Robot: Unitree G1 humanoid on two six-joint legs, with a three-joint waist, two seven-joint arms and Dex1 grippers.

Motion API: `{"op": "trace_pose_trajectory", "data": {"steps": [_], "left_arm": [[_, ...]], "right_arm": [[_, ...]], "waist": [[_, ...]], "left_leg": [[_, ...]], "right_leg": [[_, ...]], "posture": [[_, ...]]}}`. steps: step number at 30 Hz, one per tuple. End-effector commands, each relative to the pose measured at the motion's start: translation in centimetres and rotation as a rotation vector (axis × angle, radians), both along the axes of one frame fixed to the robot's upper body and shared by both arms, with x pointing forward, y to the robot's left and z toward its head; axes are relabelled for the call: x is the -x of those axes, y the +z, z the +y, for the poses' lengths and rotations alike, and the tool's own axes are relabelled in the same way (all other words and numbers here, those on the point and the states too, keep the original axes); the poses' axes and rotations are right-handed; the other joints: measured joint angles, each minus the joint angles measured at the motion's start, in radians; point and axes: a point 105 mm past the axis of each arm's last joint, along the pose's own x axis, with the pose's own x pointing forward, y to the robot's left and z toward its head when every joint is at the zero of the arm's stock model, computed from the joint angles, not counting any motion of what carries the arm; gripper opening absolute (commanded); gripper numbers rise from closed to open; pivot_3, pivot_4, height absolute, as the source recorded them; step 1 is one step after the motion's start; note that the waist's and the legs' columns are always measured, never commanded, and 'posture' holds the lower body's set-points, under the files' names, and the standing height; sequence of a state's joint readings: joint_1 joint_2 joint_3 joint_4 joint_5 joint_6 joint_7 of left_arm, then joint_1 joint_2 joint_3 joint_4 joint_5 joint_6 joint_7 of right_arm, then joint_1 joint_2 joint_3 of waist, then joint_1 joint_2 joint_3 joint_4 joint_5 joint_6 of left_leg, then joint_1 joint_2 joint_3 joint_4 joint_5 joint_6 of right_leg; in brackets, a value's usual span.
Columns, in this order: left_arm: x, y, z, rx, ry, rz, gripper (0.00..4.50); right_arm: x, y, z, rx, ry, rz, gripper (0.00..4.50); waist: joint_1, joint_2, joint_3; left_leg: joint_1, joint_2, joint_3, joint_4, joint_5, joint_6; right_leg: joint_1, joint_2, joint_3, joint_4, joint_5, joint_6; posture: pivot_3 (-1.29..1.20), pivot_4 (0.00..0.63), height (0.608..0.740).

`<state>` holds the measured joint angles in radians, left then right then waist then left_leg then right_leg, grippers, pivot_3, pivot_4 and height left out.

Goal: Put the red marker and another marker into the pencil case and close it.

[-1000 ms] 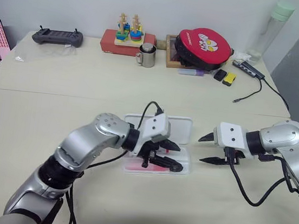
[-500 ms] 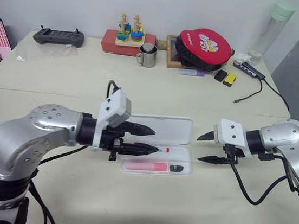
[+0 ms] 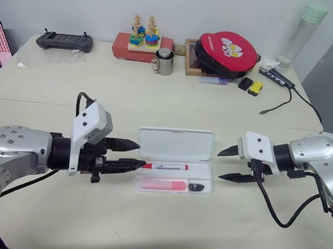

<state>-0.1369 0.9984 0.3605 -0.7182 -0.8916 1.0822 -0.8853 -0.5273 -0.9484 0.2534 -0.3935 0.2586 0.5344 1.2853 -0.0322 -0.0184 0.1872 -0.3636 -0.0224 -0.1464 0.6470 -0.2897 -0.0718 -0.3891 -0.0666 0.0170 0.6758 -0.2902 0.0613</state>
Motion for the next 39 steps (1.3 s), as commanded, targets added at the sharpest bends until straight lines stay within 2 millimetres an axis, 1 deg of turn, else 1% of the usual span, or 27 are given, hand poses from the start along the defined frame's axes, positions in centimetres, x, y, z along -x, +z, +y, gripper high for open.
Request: {"op": "trace_pose_trajectory", "data": {"steps": [1,4,8,10,15,22,26,30,32,39], "left_arm": [[0.1,1.3,0.5,-0.025,-0.008,-0.073,2.37],[-0.1,1.2,0.8,-0.032,-0.003,-0.071,2.38],[-0.4,1.1,0.9,-0.034,-0.003,-0.067,2.38],[-0.4,1.0,0.8,-0.033,-0.005,-0.066,2.38],[-0.9,1.0,0.8,-0.035,-0.02,-0.056,2.38],[-0.2,0.5,0.7,-0.052,-0.06,-0.018,2.38],[-0.1,0.5,0.4,-0.05,-0.071,-0.016,2.38],[1.1,-0.1,-0.6,-0.062,-0.145,0.005,2.38],[1.5,-0.3,-0.9,-0.07,-0.166,0.009,2.38],[1.1,-0.2,-0.9,-0.07,-0.156,-0.001,2.38]], "right_arm": [[0.6,0.4,1.3,-0.037,0.04,-0.012,2.93],[0.9,0.3,2.0,-0.067,0.049,0.011,2.46],[1.1,0.0,3.0,-0.082,0.067,0.029,1.39],[1.3,-0.2,3.4,-0.087,0.077,0.035,0.98],[1.7,-1.1,4.7,-0.109,0.09,0.083,0.98],[1.9,-2.0,5.8,-0.11,0.097,0.115,0.98],[1.7,-2.3,5.8,-0.108,0.09,0.119,0.98],[0.9,-3.7,5.1,-0.081,0.047,0.126,0.98],[0.8,-3.9,4.9,-0.075,0.043,0.12,0.98],[0.8,-4.8,4.9,-0.071,0.033,0.13,0.98]], "waist": [[0.001,0.0,0.0],[0.001,0.0,0.0],[0.0,0.0,0.0],[0.0,0.0,0.0],[0.0,0.0,0.0],[0.0,0.0,0.0],[0.0,0.0,0.0],[0.0,0.0,0.0],[0.0,0.0,0.0],[0.0,0.0,0.0]], "left_leg": [[0.0,0.0,0.0,0.0,0.0,0.0],[0.0,0.0,0.0,0.0,0.0,0.0],[0.0,0.0,0.0,0.0,0.0,0.0],[0.0,0.0,0.0,0.0,0.0,0.0],[0.0,0.0,0.0,0.0,0.0,0.0],[0.0,0.0,0.0,0.0,0.0,0.0],[0.0,0.0,0.0,0.0,0.0,0.0],[0.0,0.0,0.0,0.0,0.0,0.0],[0.0,0.0,0.0,0.0,0.0,0.0],[0.0,0.0,0.0,0.0,0.0,0.0]], "right_leg": [[0.0,0.0,0.0,0.0,0.0,0.0],[0.0,0.0,0.0,0.0,0.0,0.0],[0.0,0.0,0.0,0.0,0.0,0.0],[0.0,0.0,0.0,0.0,0.0,0.0],[0.0,0.0,0.0,0.0,0.0,0.0],[0.0,0.0,0.0,0.0,0.0,0.0],[0.0,0.0,0.0,0.0,0.0,0.0],[0.0,0.0,0.0,0.0,0.0,0.0],[0.0,0.0,0.0,0.0,0.0,0.0],[0.0,0.001,0.0,0.0,0.0,0.0]], "posture": [[0.0,0.15,0.74],[0.0,0.15,0.74],[0.0,0.15,0.74],[0.0,0.15,0.74],[0.0,0.15,0.74],[0.0,0.15,0.74],[0.0,0.15,0.74],[0.0,0.15,0.74],[0.0,0.15,0.74],[0.0,0.15,0.74]]}}
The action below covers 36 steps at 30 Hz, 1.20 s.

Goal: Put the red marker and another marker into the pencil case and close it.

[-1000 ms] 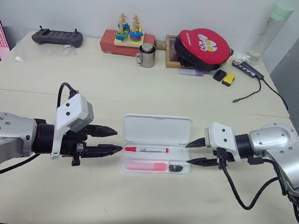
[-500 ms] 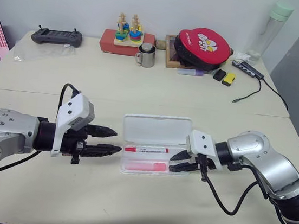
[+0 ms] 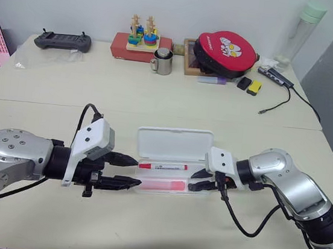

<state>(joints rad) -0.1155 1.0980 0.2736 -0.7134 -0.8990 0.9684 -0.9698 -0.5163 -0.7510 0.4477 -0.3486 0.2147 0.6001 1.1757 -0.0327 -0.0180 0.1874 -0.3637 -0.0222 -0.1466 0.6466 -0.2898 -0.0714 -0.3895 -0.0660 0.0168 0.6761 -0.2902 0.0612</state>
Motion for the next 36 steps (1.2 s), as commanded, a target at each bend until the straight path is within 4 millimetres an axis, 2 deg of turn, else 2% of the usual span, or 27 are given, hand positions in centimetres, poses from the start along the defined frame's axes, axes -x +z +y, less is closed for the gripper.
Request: {"op": "trace_pose_trajectory", "data": {"steps": [1,2,4,6,7,14,17,21,28,31,33,36], "left_arm": [[-0.1,0.4,-0.1,-0.015,-0.011,-0.039,2.38],[-0.1,0.4,0.0,-0.015,-0.009,-0.039,2.38],[-0.3,0.4,0.2,-0.015,-0.001,-0.039,2.38],[-0.4,0.3,0.4,-0.016,0.008,-0.042,2.38],[-0.5,0.3,0.4,-0.017,0.009,-0.042,2.38],[-0.6,0.2,0.6,-0.02,0.019,-0.048,2.38],[-0.6,0.2,0.7,-0.021,0.02,-0.051,2.38],[-0.6,0.2,0.7,-0.021,0.023,-0.051,2.38],[-0.4,-0.1,1.4,-0.022,0.058,-0.044,2.38],[-0.4,0.4,2.2,-0.01,0.108,-0.047,2.38],[-0.6,0.6,2.8,-0.005,0.147,-0.06,2.38],[-1.1,0.8,3.1,0.018,0.199,-0.082,2.38]], "right_arm": [[0.1,0.0,0.2,-0.004,0.01,-0.021,0.98],[0.1,-0.1,0.1,-0.003,0.008,-0.021,0.98],[-0.1,0.1,0.0,-0.003,0.002,-0.023,0.64],[0.0,0.4,0.1,-0.008,0.007,-0.027,0.11],[0.0,0.5,0.1,-0.01,0.009,-0.028,0.05],[0.3,0.5,0.4,-0.015,0.023,-0.014,0.05],[0.2,-0.4,-0.2,0.013,0.013,-0.008,0.05],[0.0,-0.4,-0.7,0.017,0.006,-0.013,0.05],[-0.2,3.1,-1.6,-0.057,-0.013,-0.025,0.05],[-0.4,5.5,-1.8,-0.098,-0.025,-0.044,0.05],[-1.0,6.9,-1.7,-0.131,-0.046,-0.062,0.05],[-1.8,8.1,-1.5,-0.158,-0.067,-0.096,0.05]], "waist": [[0.0,0.0,0.0],[0.0,0.0,0.0],[0.0,0.0,0.0],[0.0,0.0,0.0],[0.0,0.0,0.0],[0.0,0.0,0.0],[0.0,0.0,0.0],[0.0,0.0,0.0],[0.0,0.0,0.0],[-0.001,0.0,0.0],[-0.001,0.0,0.0],[-0.001,0.0,0.0]], "left_leg": [[0.0,0.0,0.0,0.0,0.0,0.0],[0.0,0.0,0.0,0.0,0.0,0.0],[0.0,0.0,0.0,0.0,0.0,0.0],[0.0,0.0,0.0,0.0,0.0,0.0],[0.0,0.0,0.0,0.0,0.0,0.0],[0.0,0.0,0.0,0.0,0.0,0.0],[0.0,0.0,0.0,0.0,0.0,0.0],[0.0,0.0,0.0,0.0,0.0,0.0],[0.0,0.0,0.0,0.0,0.0,0.0],[0.0,0.0,0.0,0.0,0.0,0.0],[0.0,0.0,0.0,0.0,0.0,0.0],[0.0,0.0,0.0,0.0,0.0,0.0]], "right_leg": [[0.0,0.0,0.0,0.0,0.0,0.0],[0.0,0.0,0.0,0.0,0.0,0.0],[0.0,0.0,0.0,0.0,0.0,0.0],[0.0,0.0,0.0,0.0,0.0,0.0],[0.0,0.0,0.0,0.0,0.0,0.0],[0.0,0.0,0.0,0.0,0.0,0.0],[0.0,0.0,0.0,0.0,0.0,0.0],[0.0,0.0,0.0,0.0,0.0,0.0],[0.0,0.0,0.0,0.0,0.0,0.0],[0.0,0.0,0.0,0.0,0.0,0.0],[0.0,0.0,0.0,0.0,0.0,0.0],[0.0,0.0,0.0,0.0,0.0,0.0]], "posture": [[0.0,0.15,0.74],[0.0,0.15,0.74],[0.0,0.15,0.74],[0.0,0.15,0.74],[0.0,0.15,0.74],[0.0,0.15,0.74],[0.0,0.15,0.74],[0.0,0.15,0.74],[0.0,0.15,0.74],[0.0,0.15,0.74],[0.0,0.15,0.74],[0.0,0.15,0.74]]}}
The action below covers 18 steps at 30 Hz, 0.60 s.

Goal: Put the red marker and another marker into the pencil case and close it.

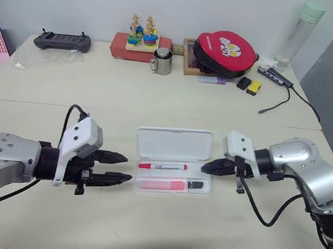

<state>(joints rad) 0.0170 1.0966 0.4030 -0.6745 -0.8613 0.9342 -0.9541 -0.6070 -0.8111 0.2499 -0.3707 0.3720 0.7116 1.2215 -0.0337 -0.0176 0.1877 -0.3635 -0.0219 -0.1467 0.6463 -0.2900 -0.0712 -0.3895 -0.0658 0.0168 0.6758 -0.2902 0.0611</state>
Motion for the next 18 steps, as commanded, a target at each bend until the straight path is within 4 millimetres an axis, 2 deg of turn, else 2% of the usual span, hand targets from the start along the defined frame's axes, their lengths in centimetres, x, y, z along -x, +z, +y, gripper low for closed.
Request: {"op": "trace_pose_trajectory", "data": {"steps": [1,5,7,13,18], "left_arm": [[-0.5,0.9,0.3,0.023,0.055,-0.06,2.38],[0.0,0.3,0.1,0.005,0.06,-0.047,2.38],[-0.1,0.4,0.4,0.0,0.082,-0.057,2.38],[-0.4,0.4,0.0,0.022,0.099,-0.066,2.38],[-0.5,0.6,-0.1,0.022,0.102,-0.075,2.38]], "right_arm": [[-1.0,2.7,0.7,-0.059,-0.011,-0.084,0.05],[-2.6,4.8,2.2,-0.133,-0.028,-0.14,0.05],[-3.5,5.1,2.7,-0.15,-0.05,-0.16,0.05],[-5.5,5.3,4.7,-0.191,-0.097,-0.189,0.05],[-7.5,3.7,5.0,-0.156,-0.136,-0.185,0.05]], "waist": [[0.001,0.0,0.0],[-0.003,0.0,0.0],[-0.005,0.0,0.0],[0.0,0.0,0.0],[0.001,0.0,0.0]], "left_leg": [[0.0,0.0,0.0,0.0,0.0,0.0],[0.0,0.0,0.0,0.0,0.0,0.0],[0.0,0.0,0.001,0.0,0.0,0.0],[-0.001,0.0,0.0,-0.001,0.0,0.0],[-0.001,0.0,0.0,-0.001,0.0,-0.001]], "right_leg": [[0.0,0.0,0.0,0.0,0.0,0.0],[0.0,0.0,0.0,0.0,0.0,0.0],[-0.001,0.0,0.001,0.0,0.0,0.0],[-0.001,0.0,0.0,0.0,0.0,-0.001],[-0.002,0.0,0.0,0.0,0.0,-0.001]], "posture": [[0.0,0.15,0.74],[0.0,0.15,0.74],[0.0,0.15,0.74],[0.0,0.15,0.74],[0.0,0.15,0.74]]}}
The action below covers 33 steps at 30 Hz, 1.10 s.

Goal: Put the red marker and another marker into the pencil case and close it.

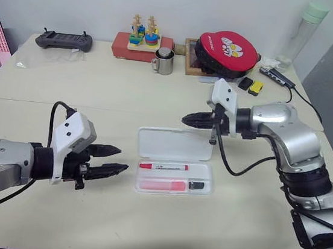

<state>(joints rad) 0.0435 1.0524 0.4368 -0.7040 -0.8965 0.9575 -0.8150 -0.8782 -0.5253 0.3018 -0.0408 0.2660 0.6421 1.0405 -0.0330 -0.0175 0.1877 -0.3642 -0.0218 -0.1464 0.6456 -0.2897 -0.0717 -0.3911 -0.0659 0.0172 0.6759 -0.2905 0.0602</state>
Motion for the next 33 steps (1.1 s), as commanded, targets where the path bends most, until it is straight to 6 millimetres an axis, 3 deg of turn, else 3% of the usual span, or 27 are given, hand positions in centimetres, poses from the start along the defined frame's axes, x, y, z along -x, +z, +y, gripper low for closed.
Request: {"op": "trace_pose_trajectory", "data": {"steps": [1,11,15,21,33], "left_arm": [[0.0,0.6,-0.3,-0.005,-0.009,-0.033,2.38],[0.1,0.6,-0.4,-0.005,-0.003,-0.033,2.38],[0.0,0.6,-0.4,-0.004,-0.003,-0.034,2.38],[-0.2,0.7,-0.4,-0.003,-0.001,-0.041,2.38],[-0.4,0.6,-0.5,-0.001,0.001,-0.045,2.38]], "right_arm": [[-1.3,-0.1,-0.2,0.023,-0.031,-0.044,0.05],[-4.1,-1.3,-2.3,0.08,-0.123,-0.055,0.05],[-4.3,-1.2,-2.5,0.083,-0.123,-0.057,0.05],[-2.9,-2.6,-3.2,0.174,-0.045,-0.041,0.05],[0.4,-3.2,-3.1,0.215,0.091,0.005,0.05]], "waist": [[0.0,0.0,0.0],[-0.002,0.0,0.0],[-0.002,0.0,0.0],[-0.001,0.0,0.0],[-0.003,0.0,0.0]], "left_leg": [[0.0,0.0,0.0,0.0,0.0,0.0],[0.0,0.0,0.001,0.0,0.0,0.0],[0.0,0.0,0.001,0.0,0.0,0.0],[0.0,0.0,0.001,0.0,0.0,0.0],[0.0,0.0,0.001,0.0,0.0,0.0]], "right_leg": [[0.0,0.0,0.0,0.0,0.0,0.0],[-0.001,0.0,0.0,0.0,0.0,0.0],[-0.001,0.0,0.0,0.0,0.0,0.0],[-0.001,0.0,0.001,0.0,0.0,0.0],[-0.001,0.0,0.001,0.0,0.0,0.0]], "posture": [[0.0,0.15,0.74],[0.0,0.15,0.74],[0.0,0.15,0.74],[0.0,0.15,0.74],[0.0,0.15,0.74]]}}
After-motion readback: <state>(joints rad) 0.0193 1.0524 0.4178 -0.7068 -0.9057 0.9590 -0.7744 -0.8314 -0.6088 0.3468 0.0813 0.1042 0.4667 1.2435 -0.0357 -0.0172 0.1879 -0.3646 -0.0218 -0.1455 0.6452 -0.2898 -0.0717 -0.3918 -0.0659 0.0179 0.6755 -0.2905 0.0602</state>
